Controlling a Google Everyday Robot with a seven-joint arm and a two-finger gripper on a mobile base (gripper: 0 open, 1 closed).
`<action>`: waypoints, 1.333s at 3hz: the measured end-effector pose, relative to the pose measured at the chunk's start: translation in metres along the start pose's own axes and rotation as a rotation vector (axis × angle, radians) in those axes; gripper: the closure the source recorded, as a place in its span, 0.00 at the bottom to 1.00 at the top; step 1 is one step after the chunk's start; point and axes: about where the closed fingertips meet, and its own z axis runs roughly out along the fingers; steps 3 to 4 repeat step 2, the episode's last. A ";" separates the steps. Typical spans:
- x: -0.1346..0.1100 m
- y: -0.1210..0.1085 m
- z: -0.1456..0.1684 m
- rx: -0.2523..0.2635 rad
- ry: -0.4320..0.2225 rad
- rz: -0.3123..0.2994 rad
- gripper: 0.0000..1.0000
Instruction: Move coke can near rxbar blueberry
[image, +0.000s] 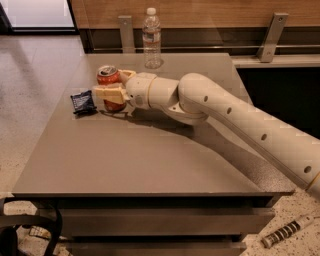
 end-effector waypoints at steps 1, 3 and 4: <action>-0.001 0.002 0.002 -0.004 -0.001 0.000 0.00; -0.001 0.002 0.002 -0.004 -0.001 0.000 0.00; -0.001 0.002 0.002 -0.004 -0.001 0.000 0.00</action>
Offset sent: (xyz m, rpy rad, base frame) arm -0.0009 0.0023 0.0004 0.0003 -0.0004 0.0037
